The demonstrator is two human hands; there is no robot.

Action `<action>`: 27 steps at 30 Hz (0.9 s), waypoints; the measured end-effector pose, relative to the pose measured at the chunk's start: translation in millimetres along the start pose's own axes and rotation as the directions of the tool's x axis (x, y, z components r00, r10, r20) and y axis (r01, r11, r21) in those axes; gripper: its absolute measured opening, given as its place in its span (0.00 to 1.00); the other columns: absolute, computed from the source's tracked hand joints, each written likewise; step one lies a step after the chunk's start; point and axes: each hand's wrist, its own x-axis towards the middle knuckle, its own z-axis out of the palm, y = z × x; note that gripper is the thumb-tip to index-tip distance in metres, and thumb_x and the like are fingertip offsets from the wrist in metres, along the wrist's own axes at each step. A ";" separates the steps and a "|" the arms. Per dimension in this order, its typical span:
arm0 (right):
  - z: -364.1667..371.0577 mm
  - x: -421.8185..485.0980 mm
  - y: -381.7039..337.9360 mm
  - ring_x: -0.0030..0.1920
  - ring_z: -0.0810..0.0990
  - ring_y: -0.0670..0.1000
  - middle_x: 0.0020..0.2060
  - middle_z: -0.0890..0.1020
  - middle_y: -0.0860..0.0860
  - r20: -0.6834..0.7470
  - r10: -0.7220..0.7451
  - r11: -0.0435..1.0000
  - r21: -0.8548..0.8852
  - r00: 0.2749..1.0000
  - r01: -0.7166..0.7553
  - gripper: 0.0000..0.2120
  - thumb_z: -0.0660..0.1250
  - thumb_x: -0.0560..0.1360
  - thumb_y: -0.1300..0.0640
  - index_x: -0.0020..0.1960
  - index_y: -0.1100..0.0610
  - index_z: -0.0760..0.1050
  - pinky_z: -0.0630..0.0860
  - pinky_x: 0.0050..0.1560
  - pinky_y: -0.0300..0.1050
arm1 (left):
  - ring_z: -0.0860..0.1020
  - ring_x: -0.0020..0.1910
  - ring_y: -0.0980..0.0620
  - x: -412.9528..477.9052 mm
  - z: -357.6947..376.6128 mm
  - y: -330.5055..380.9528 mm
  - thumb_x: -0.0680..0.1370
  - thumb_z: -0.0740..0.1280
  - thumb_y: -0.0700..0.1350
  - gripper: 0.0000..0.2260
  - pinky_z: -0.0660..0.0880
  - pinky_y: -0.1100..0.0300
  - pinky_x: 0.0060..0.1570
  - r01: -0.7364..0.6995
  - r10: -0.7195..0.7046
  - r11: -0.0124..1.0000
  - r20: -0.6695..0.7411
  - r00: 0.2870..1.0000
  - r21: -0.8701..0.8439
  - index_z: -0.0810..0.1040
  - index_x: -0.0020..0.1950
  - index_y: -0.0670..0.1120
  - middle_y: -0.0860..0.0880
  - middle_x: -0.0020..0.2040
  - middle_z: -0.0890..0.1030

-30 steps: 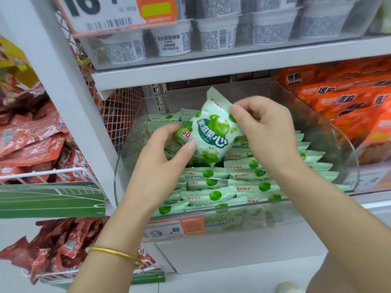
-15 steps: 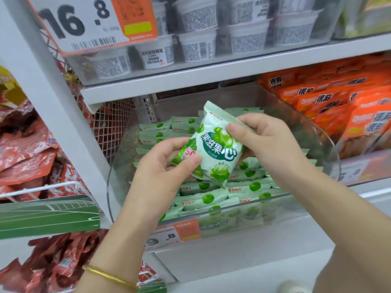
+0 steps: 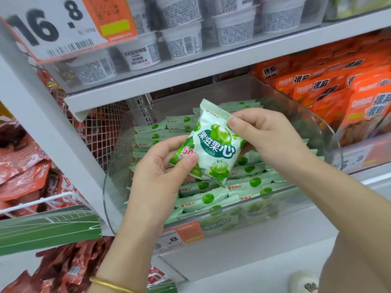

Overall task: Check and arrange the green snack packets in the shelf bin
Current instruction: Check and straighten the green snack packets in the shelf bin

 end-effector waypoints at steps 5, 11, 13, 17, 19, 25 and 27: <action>-0.4 -0.5 0.8 0.27 0.78 0.45 0.29 0.81 0.47 -0.083 0.019 0.998 -0.054 0.996 -0.024 0.10 0.62 0.78 0.61 0.40 0.56 0.79 0.75 0.25 0.38 | 0.80 0.49 0.61 -2.3 6.0 0.4 0.74 0.70 0.42 0.13 0.75 0.69 0.45 -0.121 0.134 0.971 -0.051 0.990 0.205 0.76 0.56 0.56 0.59 0.55 0.79; 0.7 -0.7 2.4 0.31 0.82 0.48 0.33 0.83 0.52 -0.116 0.088 0.992 0.102 0.989 -0.076 0.06 0.62 0.79 0.62 0.51 0.60 0.77 0.79 0.30 0.43 | 0.61 0.68 0.53 -3.6 8.7 -7.8 0.68 0.64 0.65 0.31 0.49 0.73 0.66 -0.362 0.386 0.608 0.135 0.913 0.707 0.72 0.68 0.52 0.53 0.68 0.67; 0.8 -1.4 2.5 0.31 0.82 0.49 0.33 0.83 0.51 -0.091 0.099 0.984 0.160 0.991 -0.083 0.10 0.62 0.78 0.63 0.59 0.56 0.74 0.78 0.29 0.41 | 0.59 0.69 0.53 -4.9 10.2 -9.2 0.67 0.65 0.65 0.35 0.49 0.72 0.68 -0.365 0.361 0.576 0.173 0.916 0.732 0.68 0.71 0.51 0.52 0.70 0.64; 1.4 -4.6 -1.3 0.38 0.83 0.51 0.42 0.83 0.54 0.032 0.046 0.963 0.263 0.998 -0.053 0.15 0.62 0.78 0.62 0.62 0.50 0.71 0.79 0.33 0.43 | 0.65 0.66 0.53 -2.0 3.6 -11.3 0.72 0.70 0.49 0.26 0.54 0.73 0.66 -0.380 0.440 0.586 0.113 0.891 0.715 0.70 0.69 0.48 0.50 0.65 0.67; 1.2 -4.1 -0.5 0.41 0.82 0.52 0.48 0.82 0.55 0.067 0.054 0.965 0.253 0.996 -0.069 0.12 0.59 0.78 0.52 0.57 0.53 0.77 0.79 0.35 0.44 | 0.67 0.62 0.58 -1.6 1.8 -5.9 0.74 0.66 0.52 0.21 0.56 0.75 0.63 -0.362 0.444 0.624 0.067 0.894 0.693 0.73 0.66 0.48 0.54 0.60 0.70; -1.5 1.1 -0.5 0.57 0.78 0.42 0.58 0.79 0.43 0.065 -0.031 0.999 0.045 0.997 0.028 0.16 0.62 0.74 0.42 0.56 0.47 0.79 0.75 0.55 0.43 | 0.78 0.43 0.66 -5.7 4.2 9.5 0.76 0.66 0.49 0.07 0.70 0.76 0.40 -0.189 0.244 0.925 -0.133 0.961 0.330 0.75 0.51 0.60 0.63 0.44 0.81; 1.0 -3.3 -0.1 0.55 0.80 0.44 0.57 0.80 0.45 0.110 -0.133 0.989 0.079 0.985 0.124 0.19 0.68 0.71 0.54 0.62 0.46 0.73 0.78 0.50 0.41 | 0.80 0.40 0.62 -6.3 5.2 10.8 0.76 0.66 0.47 0.08 0.72 0.72 0.36 -0.180 0.226 0.954 -0.179 0.958 0.239 0.76 0.54 0.55 0.58 0.42 0.82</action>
